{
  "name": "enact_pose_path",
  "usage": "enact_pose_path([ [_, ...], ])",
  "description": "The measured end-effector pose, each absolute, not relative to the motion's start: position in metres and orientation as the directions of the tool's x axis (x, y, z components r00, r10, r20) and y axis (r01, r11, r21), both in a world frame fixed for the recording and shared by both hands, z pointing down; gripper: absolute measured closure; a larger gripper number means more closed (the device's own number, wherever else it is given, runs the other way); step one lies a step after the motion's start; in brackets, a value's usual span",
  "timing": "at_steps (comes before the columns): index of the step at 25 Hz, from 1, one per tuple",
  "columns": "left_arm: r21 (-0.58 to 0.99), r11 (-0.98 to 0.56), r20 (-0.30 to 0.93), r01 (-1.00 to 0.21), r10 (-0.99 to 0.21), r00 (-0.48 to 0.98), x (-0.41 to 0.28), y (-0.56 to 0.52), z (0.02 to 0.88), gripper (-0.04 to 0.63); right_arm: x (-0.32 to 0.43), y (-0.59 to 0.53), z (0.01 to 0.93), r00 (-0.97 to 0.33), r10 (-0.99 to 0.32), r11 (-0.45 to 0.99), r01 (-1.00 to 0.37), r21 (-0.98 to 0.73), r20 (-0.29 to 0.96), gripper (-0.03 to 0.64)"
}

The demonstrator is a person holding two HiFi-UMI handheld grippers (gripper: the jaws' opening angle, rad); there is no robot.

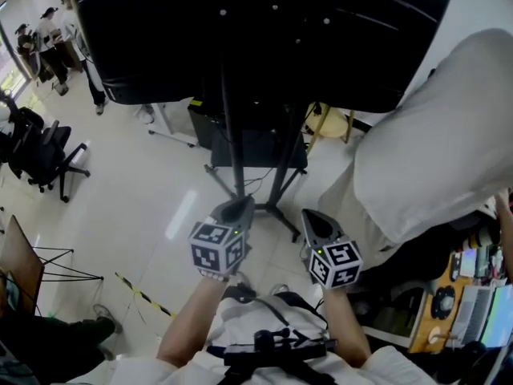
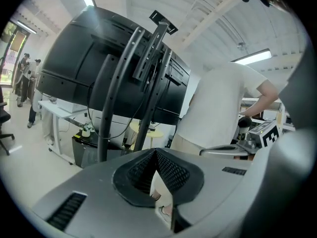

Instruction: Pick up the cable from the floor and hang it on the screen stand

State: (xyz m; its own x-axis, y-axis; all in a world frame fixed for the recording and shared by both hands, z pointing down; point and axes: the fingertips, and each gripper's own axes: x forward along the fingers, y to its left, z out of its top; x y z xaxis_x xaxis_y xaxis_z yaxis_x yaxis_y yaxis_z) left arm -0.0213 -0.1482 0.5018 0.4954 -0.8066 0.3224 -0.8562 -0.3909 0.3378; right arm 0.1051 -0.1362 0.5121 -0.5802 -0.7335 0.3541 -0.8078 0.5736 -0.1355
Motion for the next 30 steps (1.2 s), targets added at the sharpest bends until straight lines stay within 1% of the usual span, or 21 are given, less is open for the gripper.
enact_pose_path([
  [3,0.347,-0.378,0.327,-0.858,-0.809,0.489,-0.014,-0.143,0.507,0.594,0.116,-0.129,0.525,-0.584,-0.728,0.548,-0.811,-0.208,0.360,0.617],
  [5,0.352,-0.375,0.328,-0.858,-0.809,0.488,-0.009,-0.140,0.508,0.594,0.122,-0.128,0.526,-0.584,-0.731,0.540,-0.811,-0.224,0.352,0.615],
  [11,0.343,-0.368,0.318,-0.864,-0.820,0.476,-0.007,-0.139,0.500,0.594,0.126,-0.134,0.514,-0.593,-0.738,0.545,-0.805,-0.234,0.322,0.615],
  [30,0.330,-0.359,0.330,-0.873,-0.823,0.463,-0.007,-0.154,0.509,0.594,0.118,-0.149,0.516,-0.611,-0.722,0.576,-0.791,-0.207,0.325,0.615],
])
